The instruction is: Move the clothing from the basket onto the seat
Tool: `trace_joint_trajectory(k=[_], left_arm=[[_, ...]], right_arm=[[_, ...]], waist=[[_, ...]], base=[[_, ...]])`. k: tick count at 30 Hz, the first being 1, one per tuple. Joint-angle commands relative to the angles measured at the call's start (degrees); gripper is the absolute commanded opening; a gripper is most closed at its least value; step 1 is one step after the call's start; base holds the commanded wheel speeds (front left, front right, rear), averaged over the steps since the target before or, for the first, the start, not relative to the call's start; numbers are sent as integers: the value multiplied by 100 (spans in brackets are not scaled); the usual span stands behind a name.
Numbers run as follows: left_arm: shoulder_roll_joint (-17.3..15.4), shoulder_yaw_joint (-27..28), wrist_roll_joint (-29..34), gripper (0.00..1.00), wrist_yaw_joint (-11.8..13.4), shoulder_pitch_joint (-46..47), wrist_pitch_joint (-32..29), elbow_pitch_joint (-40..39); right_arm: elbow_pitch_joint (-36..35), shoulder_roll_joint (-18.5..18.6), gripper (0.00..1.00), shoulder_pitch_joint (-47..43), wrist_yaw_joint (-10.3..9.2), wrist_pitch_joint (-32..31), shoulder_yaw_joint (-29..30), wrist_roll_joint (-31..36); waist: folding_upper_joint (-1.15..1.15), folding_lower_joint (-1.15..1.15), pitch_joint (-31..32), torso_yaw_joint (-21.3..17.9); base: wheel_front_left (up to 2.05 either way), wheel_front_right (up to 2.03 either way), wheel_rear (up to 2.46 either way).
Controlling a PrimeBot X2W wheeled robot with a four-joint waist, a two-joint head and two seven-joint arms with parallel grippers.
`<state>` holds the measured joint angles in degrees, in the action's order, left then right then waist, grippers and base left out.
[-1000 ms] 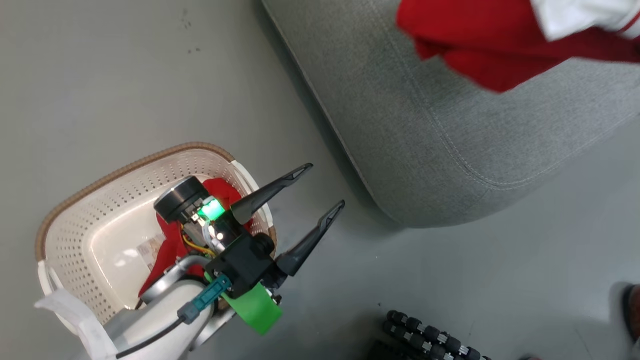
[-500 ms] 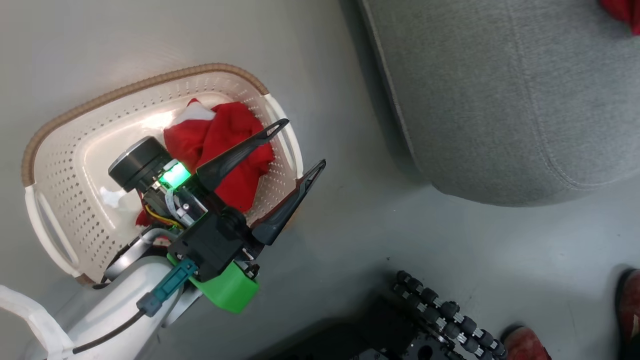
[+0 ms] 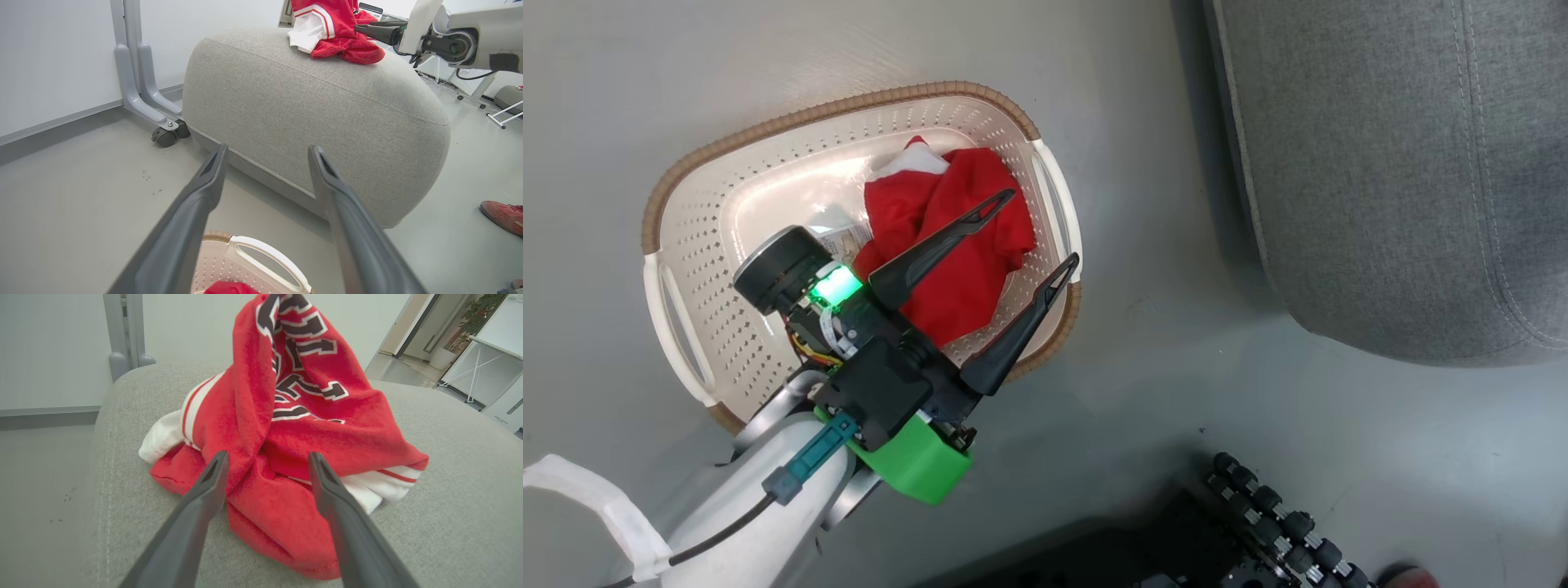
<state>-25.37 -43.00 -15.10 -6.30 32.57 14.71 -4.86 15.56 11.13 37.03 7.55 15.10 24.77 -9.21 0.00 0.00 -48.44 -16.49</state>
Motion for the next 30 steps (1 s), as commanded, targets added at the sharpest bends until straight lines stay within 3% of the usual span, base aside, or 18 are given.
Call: trace_joint_trajectory(k=[1,5,8,14,21,30], left_arm=[[66,8,-32,100,37,-48,26,65],[247,131,158,100,238,-190,50,262],[568,368,108,100,389,-487,53,364],[1270,1051,97,100,535,-1288,50,679],[1971,1873,132,100,388,-2342,45,1045],[2220,2883,413,100,448,-3070,45,950]], right_arm=[[-167,-64,100,-260,-12,9,-108,-94],[-610,-227,100,-1090,-13,10,-763,-234],[-923,-360,100,-1577,-12,9,-1448,-516],[-1018,-223,100,-2431,-12,10,-2748,-702],[-1087,-262,100,-3122,-11,10,-3200,-497],[-1413,-399,100,-3675,-11,10,-3169,-232]], waist=[[0,0,201,95],[0,0,626,142],[0,0,1095,252],[0,0,2163,578],[0,0,3318,1162],[0,0,4326,1667]], base=[[0,0,0],[0,0,0],[0,0,0],[0,0,0],[0,0,0],[0,0,0]])
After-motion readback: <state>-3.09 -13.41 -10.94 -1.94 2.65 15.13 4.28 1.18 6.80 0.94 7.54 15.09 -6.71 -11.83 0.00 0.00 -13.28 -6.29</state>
